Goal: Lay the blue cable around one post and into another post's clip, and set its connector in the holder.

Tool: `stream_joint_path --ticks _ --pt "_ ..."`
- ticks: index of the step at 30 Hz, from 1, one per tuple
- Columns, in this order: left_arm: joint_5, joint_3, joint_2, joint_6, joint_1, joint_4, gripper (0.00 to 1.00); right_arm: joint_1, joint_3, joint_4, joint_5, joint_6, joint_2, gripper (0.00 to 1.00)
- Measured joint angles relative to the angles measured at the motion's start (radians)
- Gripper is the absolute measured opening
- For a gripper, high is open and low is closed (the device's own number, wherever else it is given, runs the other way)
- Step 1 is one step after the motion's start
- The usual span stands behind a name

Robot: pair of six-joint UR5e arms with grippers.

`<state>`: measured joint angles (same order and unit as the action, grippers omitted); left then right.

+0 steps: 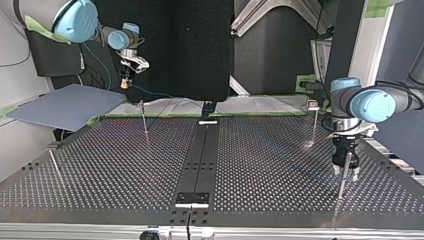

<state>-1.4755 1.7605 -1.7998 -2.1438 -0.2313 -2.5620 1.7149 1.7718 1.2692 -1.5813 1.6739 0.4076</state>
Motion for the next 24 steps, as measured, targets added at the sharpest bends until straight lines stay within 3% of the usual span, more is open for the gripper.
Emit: stream_joint_path --ticks 18,24 --pt "-0.001 0.000 0.000 0.000 0.000 -0.001 1.00 0.006 0.155 0.046 0.004 0.001 0.185 0.00" --pt "-0.001 0.000 0.000 -0.001 0.000 -0.001 1.00 0.011 0.173 0.032 0.038 0.001 0.241 0.00"
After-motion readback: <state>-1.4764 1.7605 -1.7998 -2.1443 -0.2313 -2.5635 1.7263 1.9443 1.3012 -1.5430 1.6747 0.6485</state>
